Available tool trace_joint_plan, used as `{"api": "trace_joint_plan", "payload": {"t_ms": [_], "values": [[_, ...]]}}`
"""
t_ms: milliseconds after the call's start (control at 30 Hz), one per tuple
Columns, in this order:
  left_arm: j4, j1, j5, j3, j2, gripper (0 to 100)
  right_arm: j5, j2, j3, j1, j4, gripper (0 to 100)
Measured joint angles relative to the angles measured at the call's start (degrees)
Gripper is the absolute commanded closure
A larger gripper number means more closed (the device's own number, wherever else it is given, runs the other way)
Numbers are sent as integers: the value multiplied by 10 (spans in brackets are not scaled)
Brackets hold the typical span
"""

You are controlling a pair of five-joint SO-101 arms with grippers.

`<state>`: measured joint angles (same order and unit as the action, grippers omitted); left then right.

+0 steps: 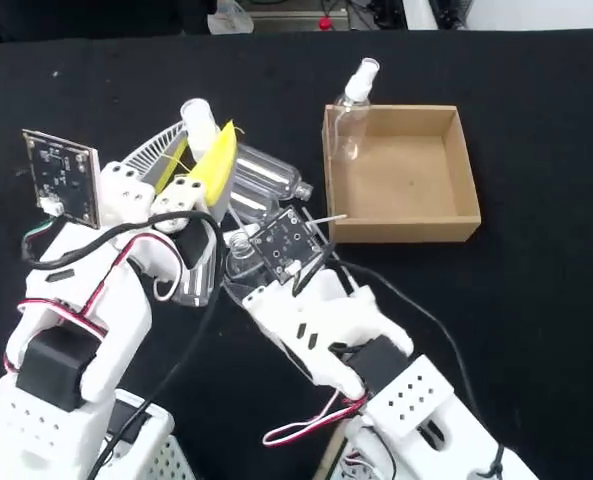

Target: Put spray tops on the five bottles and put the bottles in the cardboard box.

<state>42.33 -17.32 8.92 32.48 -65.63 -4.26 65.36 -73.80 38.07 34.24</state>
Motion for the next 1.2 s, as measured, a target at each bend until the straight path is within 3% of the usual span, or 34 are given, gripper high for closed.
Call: {"api": "trace_joint_plan", "payload": {"t_ms": [200, 1033, 1200], "values": [[84, 2, 0, -33, -7, 963, 0, 0, 0, 0, 0, 987], [99, 9, -14, -76, 47, 963, 0, 0, -1, -2, 0, 987], [139, 8, -14, -102, 47, 963, 0, 0, -1, -2, 0, 987]]}}
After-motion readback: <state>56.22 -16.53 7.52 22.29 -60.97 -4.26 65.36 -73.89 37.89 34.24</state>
